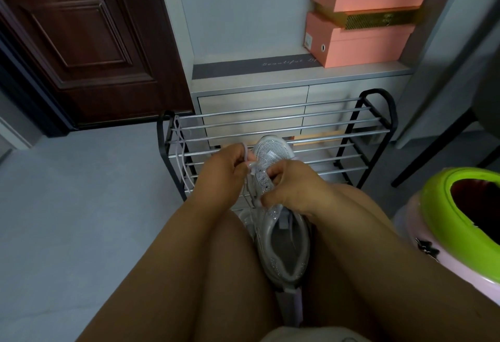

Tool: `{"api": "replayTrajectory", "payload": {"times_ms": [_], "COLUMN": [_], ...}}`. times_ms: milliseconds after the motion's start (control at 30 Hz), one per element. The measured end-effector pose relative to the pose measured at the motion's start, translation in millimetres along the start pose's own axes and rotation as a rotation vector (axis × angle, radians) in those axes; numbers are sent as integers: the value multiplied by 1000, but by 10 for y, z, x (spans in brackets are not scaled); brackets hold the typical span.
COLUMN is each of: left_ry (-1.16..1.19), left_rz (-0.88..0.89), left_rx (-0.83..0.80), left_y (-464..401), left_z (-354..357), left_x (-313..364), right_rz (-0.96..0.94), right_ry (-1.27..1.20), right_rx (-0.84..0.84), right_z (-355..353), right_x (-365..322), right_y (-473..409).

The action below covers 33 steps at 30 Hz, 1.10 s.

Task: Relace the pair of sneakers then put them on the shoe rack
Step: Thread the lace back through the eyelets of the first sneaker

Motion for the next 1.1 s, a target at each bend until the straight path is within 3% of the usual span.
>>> {"api": "replayTrajectory", "payload": {"times_ms": [800, 1100], "left_ry": [-187, -5], "left_rz": [117, -139], "left_rx": [-38, 42], "left_y": [-34, -44], "left_z": [-4, 62], "left_x": [85, -26], "right_rz": [-27, -25], "right_ry": [11, 33], "right_rx": [15, 42], "right_z": [26, 29], "right_x": [-16, -29], "right_y": [8, 4]}}
Point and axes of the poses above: each hand's wrist, its own y-axis away from the middle knuckle, its own z-axis out of the palm, x = y × z, the point moved 3 cm from there along -y, towards the middle knuckle, and after that the axes turned 6 degrees about z, right-handed, at the moved point
